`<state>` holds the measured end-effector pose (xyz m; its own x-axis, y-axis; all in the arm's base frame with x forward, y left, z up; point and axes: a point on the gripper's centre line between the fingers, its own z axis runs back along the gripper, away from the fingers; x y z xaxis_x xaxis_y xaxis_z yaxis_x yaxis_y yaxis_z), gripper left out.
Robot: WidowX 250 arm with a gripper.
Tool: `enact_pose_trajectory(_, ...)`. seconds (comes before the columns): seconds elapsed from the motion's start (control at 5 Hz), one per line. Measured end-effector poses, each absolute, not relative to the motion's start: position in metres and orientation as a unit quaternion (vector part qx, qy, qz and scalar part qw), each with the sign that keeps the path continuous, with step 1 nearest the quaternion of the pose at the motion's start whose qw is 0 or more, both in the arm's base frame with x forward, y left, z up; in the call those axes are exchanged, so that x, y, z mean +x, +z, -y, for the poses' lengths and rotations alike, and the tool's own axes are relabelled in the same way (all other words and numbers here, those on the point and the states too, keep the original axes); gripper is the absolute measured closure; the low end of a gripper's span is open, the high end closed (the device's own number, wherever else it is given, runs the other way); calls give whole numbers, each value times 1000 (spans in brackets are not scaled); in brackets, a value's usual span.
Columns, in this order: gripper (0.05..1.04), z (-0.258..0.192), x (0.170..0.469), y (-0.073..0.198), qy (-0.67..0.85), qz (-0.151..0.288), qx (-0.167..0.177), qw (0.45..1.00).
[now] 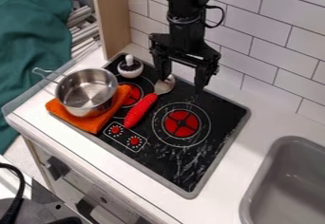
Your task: Move an item at the top left conner of of the banner into the silver pot
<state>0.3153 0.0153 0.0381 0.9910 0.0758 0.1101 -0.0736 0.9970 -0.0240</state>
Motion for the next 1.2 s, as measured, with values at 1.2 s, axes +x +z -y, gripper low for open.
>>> enact_pose_trajectory(1.2, 75, -153, 336, 16, 89, 50, 21, 995)
